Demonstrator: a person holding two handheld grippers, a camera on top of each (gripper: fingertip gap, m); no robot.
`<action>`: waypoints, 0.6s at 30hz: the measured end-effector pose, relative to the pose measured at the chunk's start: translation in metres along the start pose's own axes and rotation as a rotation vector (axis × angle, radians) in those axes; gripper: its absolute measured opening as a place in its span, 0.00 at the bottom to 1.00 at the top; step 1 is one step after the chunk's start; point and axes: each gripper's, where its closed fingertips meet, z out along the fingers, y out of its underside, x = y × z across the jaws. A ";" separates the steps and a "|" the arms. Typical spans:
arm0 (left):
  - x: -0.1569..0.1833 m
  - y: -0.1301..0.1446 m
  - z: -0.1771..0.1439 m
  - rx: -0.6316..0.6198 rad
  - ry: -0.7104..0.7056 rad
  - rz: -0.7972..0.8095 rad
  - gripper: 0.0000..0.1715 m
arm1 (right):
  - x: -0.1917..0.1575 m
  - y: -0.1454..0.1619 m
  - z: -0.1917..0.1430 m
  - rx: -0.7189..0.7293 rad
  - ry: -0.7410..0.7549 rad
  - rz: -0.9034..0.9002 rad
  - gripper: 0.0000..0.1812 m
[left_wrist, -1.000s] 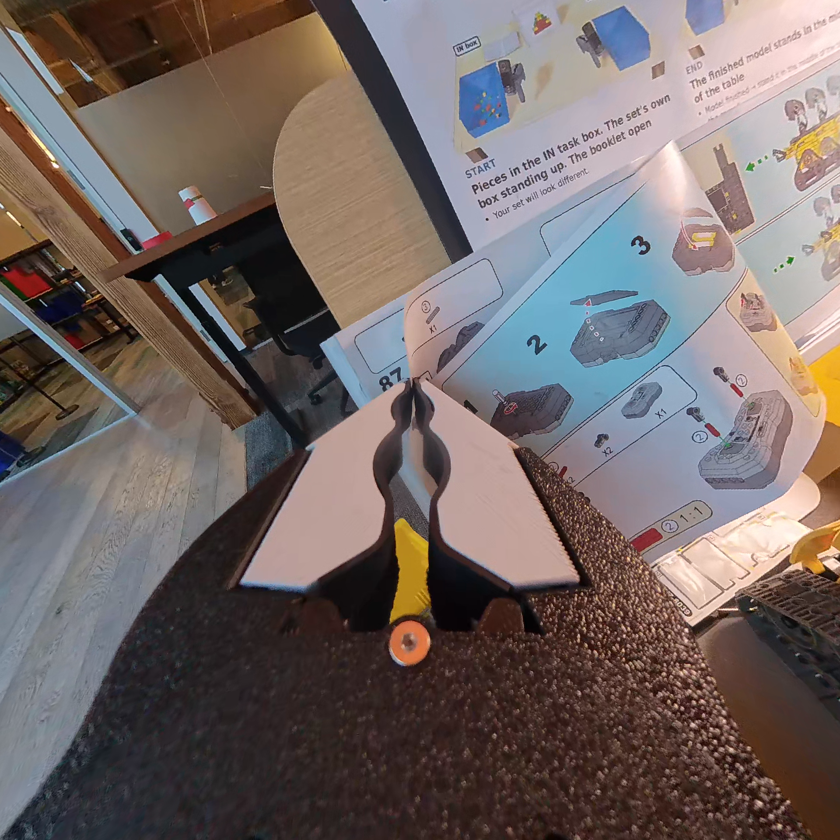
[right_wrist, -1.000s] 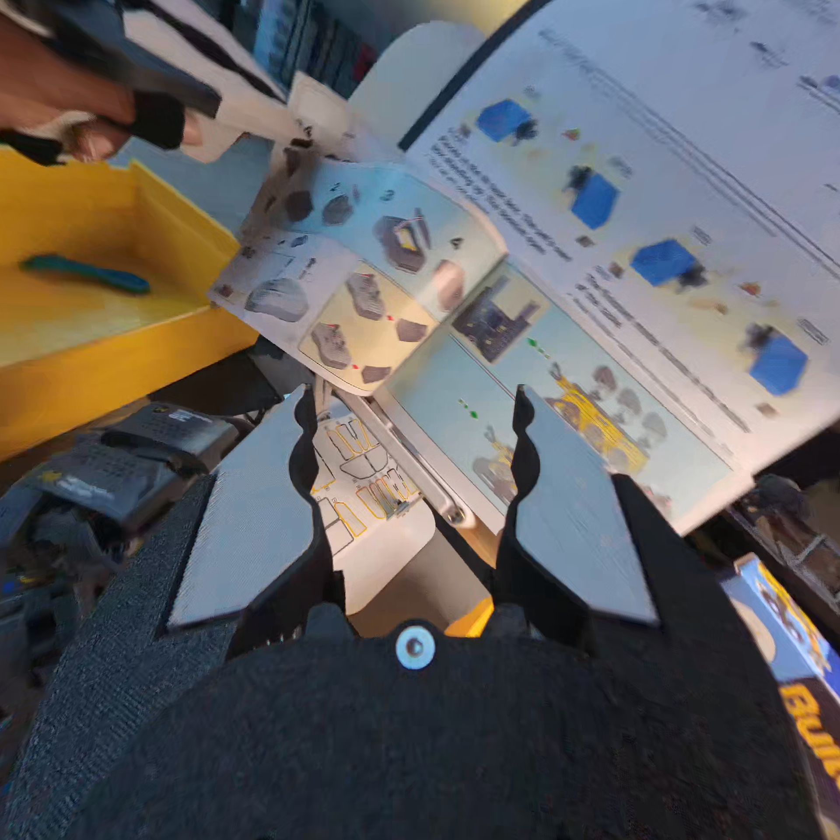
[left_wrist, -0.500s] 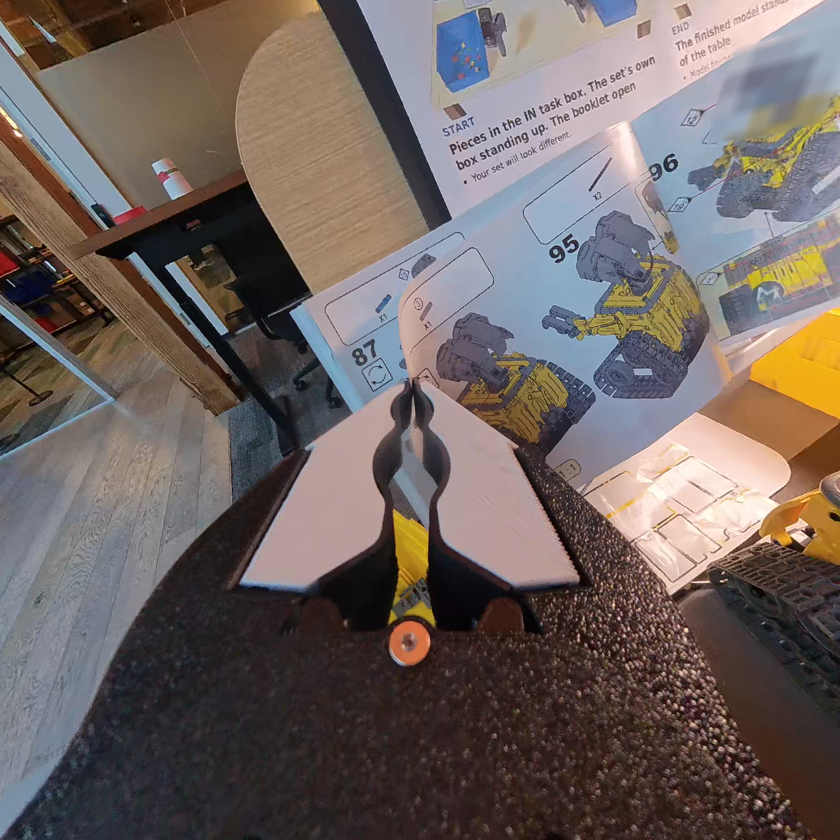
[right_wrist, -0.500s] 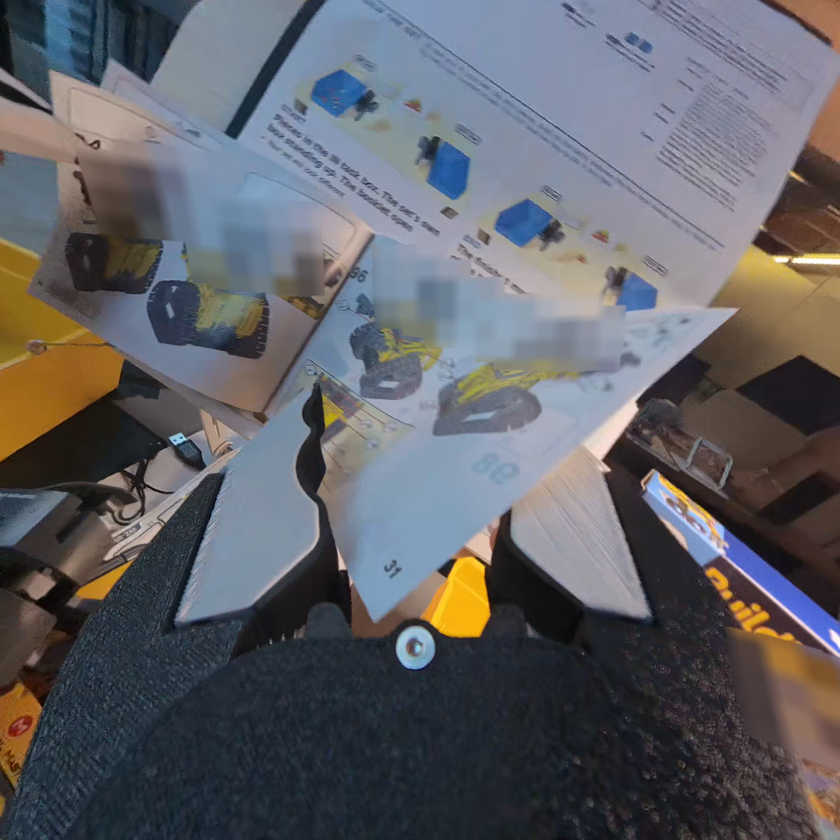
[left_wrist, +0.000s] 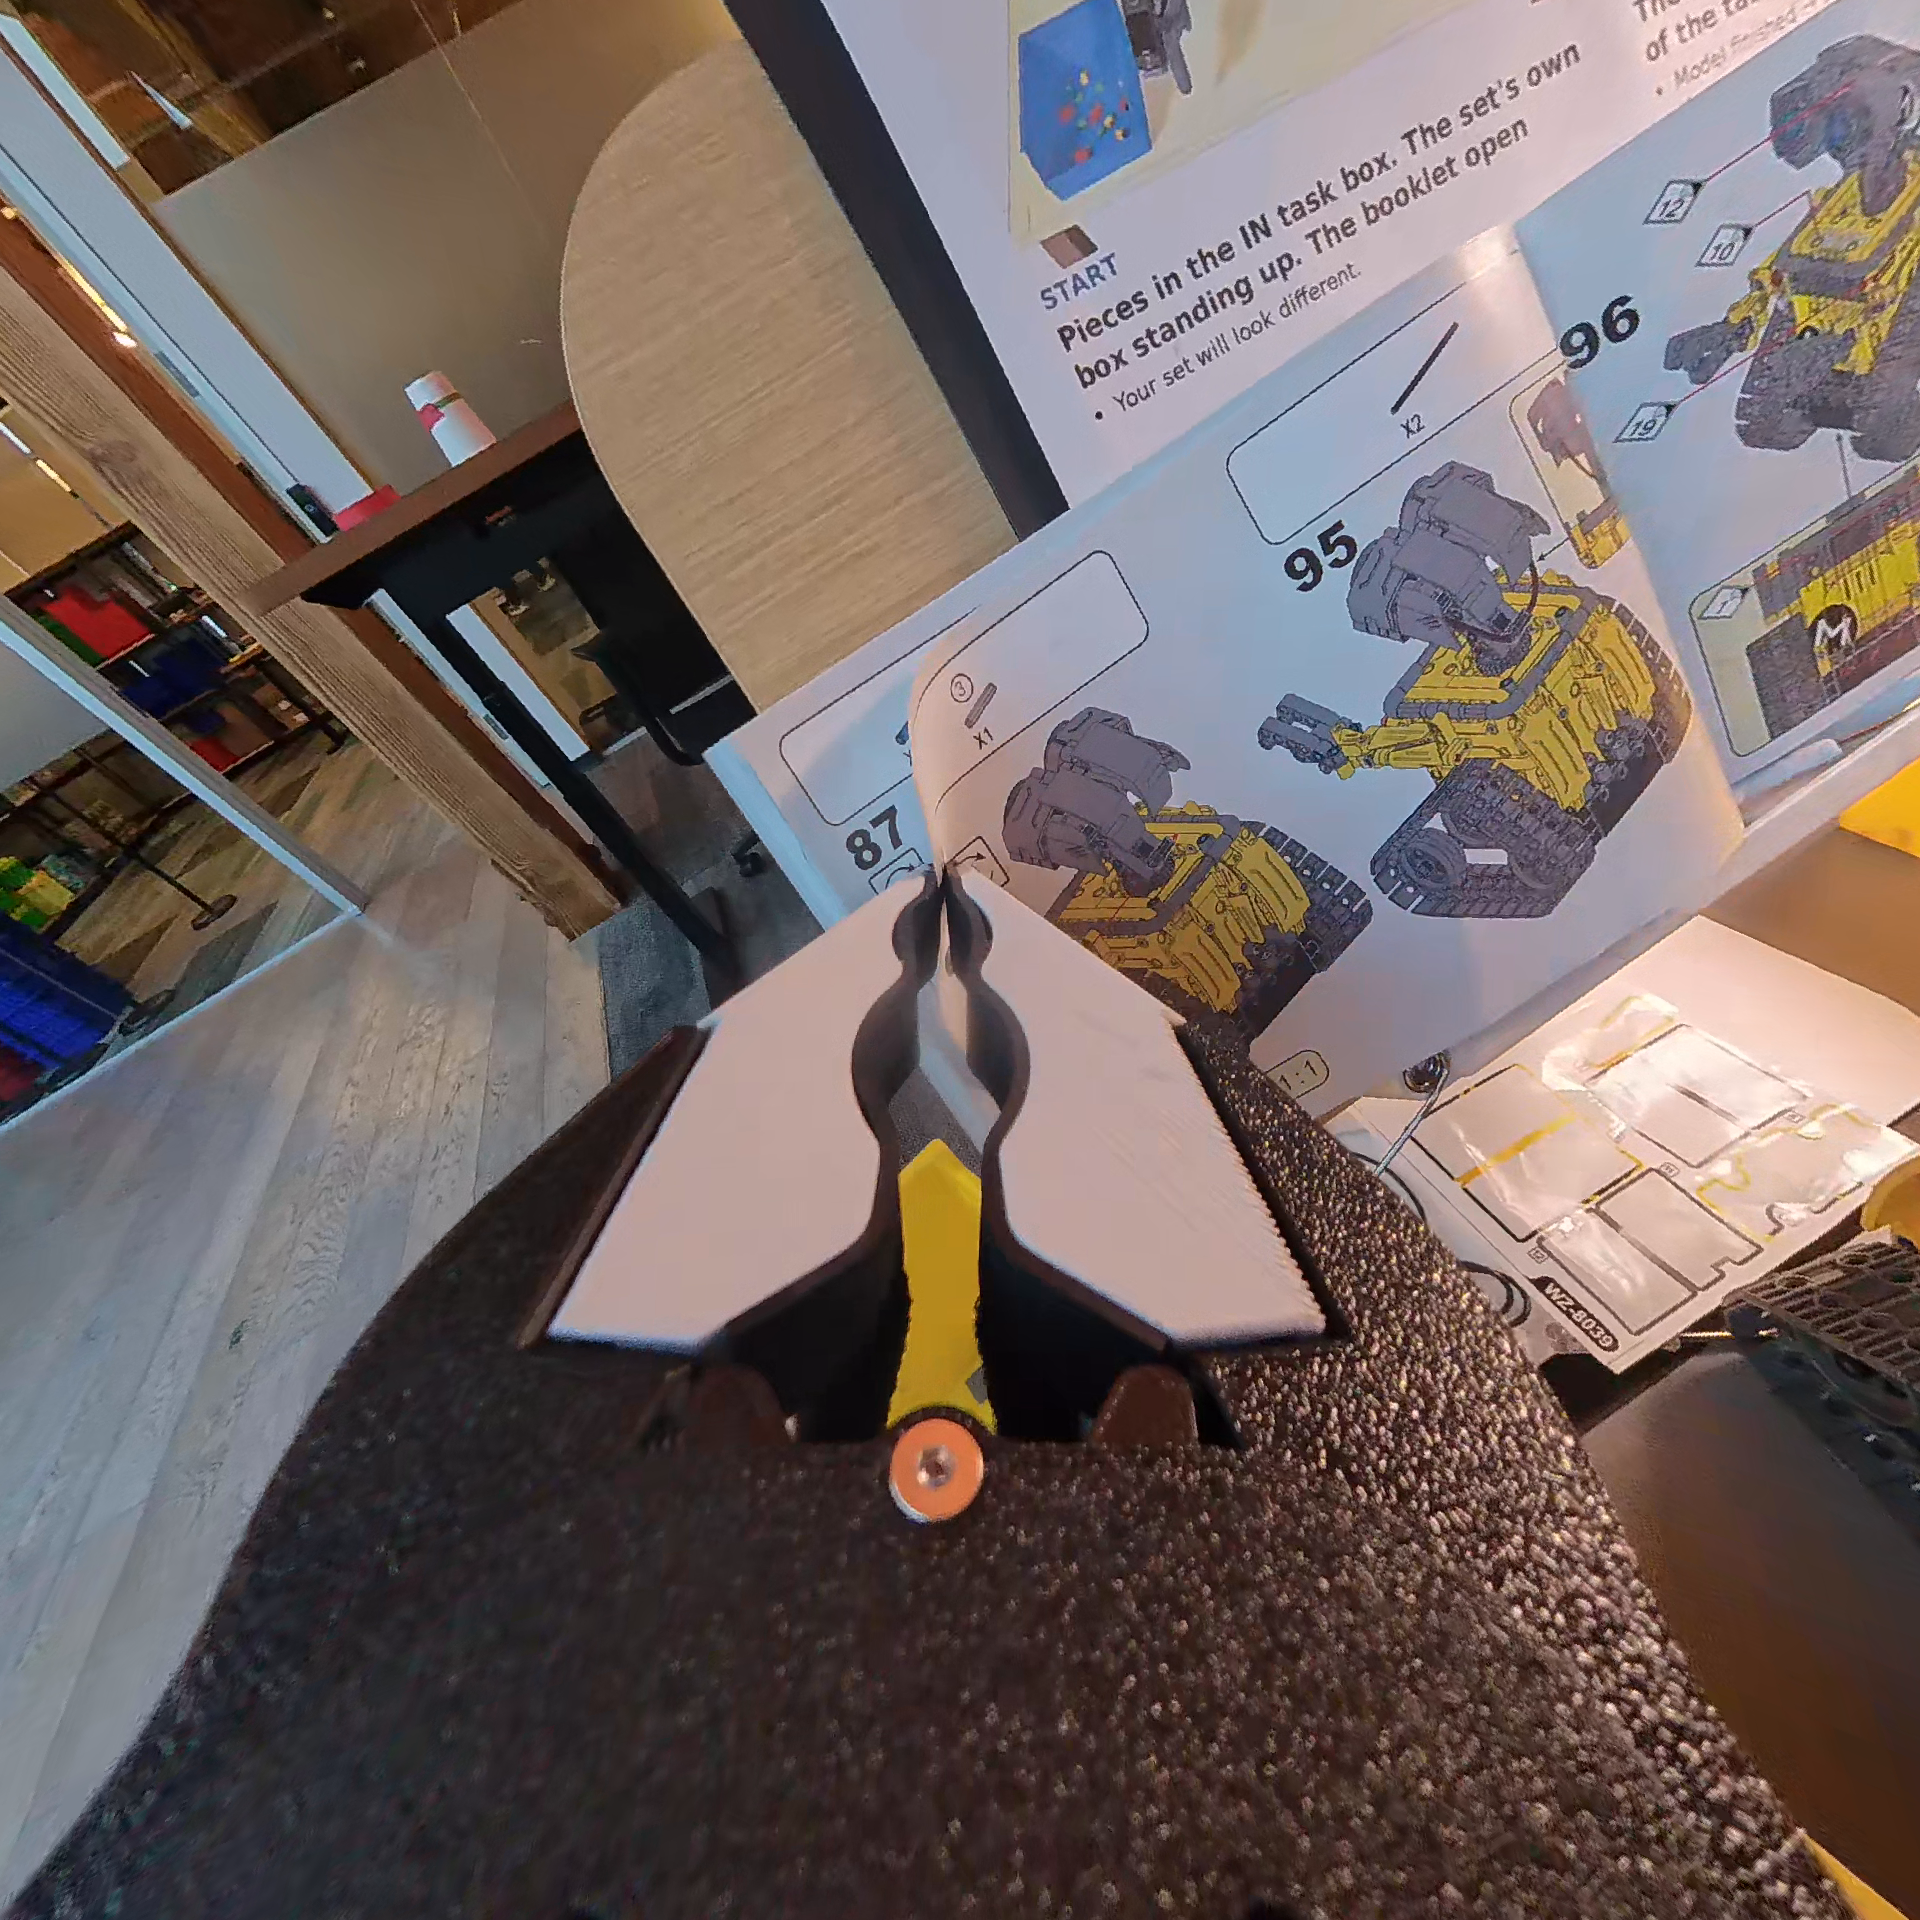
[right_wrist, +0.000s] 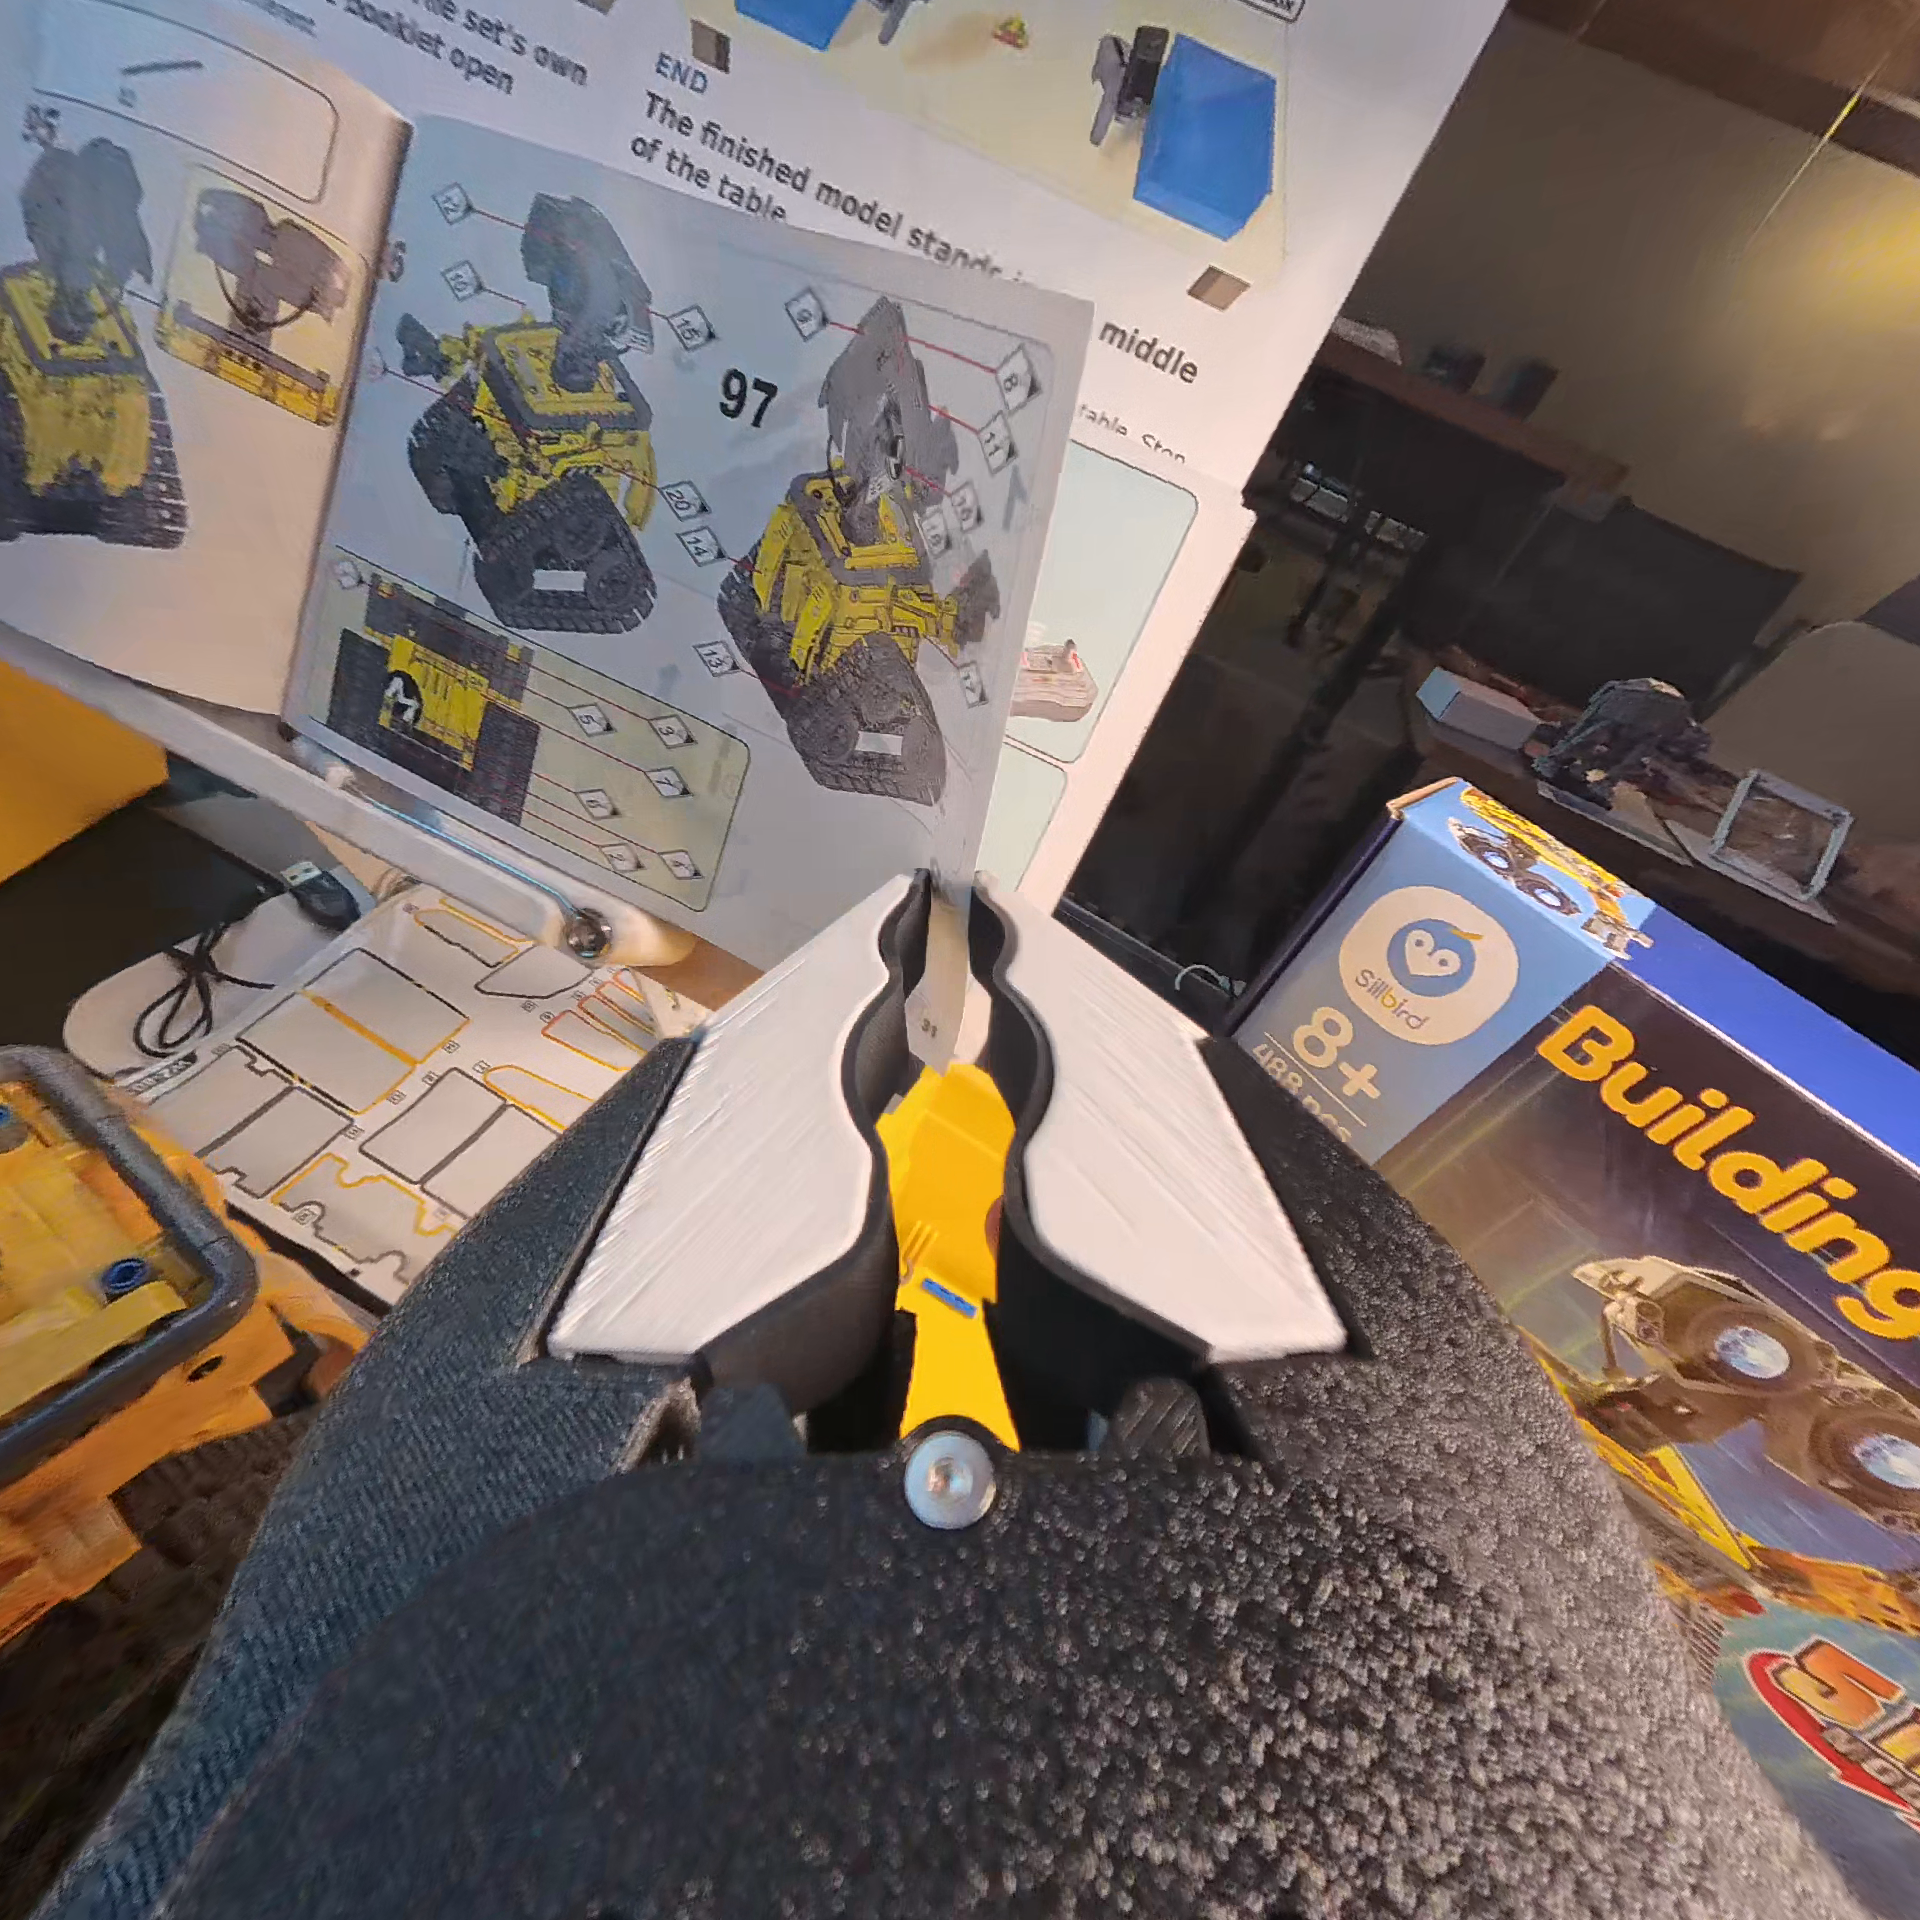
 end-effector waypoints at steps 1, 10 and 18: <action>-0.001 0.001 0.000 -0.007 -0.009 0.007 0.00 | 0.006 0.004 0.002 -0.022 0.024 0.001 0.04; -0.007 0.000 0.001 -0.036 -0.054 0.071 0.00 | -0.007 -0.043 -0.026 0.213 0.010 0.133 0.13; -0.007 0.000 -0.002 -0.044 -0.071 0.056 0.00 | -0.125 -0.043 0.017 0.049 -0.182 0.004 0.26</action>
